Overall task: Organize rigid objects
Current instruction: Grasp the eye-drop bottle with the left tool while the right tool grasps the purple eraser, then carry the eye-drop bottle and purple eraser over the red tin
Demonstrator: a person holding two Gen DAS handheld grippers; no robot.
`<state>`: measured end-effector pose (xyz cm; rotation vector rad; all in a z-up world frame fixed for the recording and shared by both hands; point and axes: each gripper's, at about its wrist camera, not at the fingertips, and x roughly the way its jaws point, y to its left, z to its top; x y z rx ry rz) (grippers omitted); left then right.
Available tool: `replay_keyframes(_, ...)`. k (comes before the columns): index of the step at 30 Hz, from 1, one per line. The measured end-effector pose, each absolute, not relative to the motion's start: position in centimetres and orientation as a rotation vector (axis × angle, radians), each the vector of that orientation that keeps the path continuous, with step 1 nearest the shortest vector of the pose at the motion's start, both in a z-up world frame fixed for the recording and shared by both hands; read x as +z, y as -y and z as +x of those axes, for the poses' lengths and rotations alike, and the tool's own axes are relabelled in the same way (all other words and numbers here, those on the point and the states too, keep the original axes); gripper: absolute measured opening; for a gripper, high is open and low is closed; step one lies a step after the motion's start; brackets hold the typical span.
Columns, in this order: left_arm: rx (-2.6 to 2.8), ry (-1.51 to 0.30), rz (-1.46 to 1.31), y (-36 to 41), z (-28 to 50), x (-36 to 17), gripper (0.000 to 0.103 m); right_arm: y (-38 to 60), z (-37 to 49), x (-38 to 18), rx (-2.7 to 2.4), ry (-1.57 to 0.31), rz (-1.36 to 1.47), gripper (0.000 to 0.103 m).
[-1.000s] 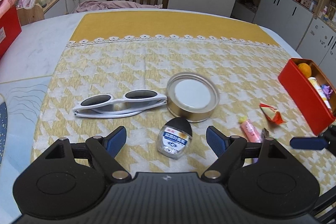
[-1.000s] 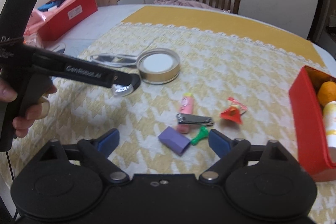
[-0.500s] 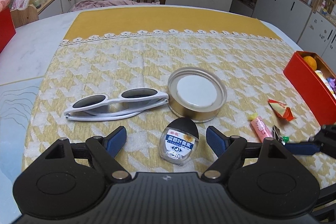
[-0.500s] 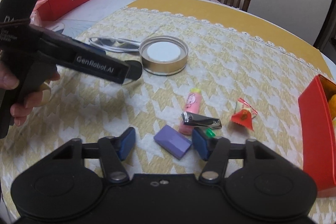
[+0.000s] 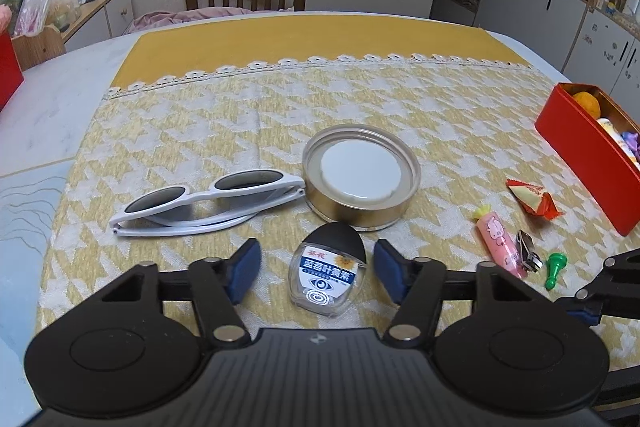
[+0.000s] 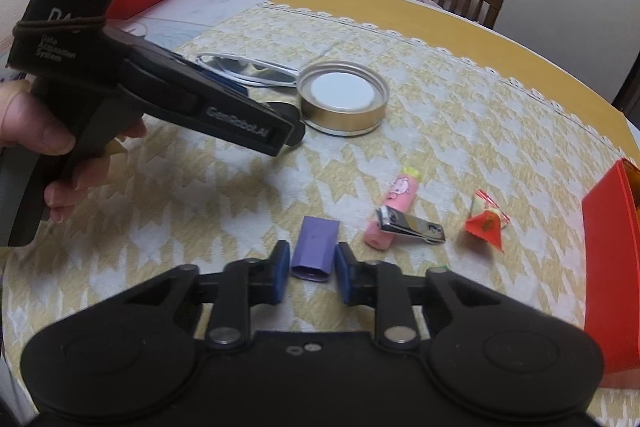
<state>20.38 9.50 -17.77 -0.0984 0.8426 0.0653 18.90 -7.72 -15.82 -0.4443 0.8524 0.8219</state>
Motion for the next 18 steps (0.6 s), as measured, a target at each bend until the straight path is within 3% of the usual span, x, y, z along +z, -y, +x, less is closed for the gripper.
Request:
replay_keyframes(2,0.077,-0.845,-0.091,-9.3,20.3,-17.7,0.054,7.6,18.8,-15.8,0.824,-0.848,-0.448,0.02)
replay_keyframes(4,0.082,-0.844,-0.095,-9.3,20.2,-17.7,0.04,7.7,18.8,-15.8,0.822,-0.851,-0.44,0.02)
replay_keyframes(18,0.108,-0.878,-0.122,-7.3,19.5,-16.0,0.039,11.0,19.1,-13.5,0.805,-0.854,-0.297,0.02)
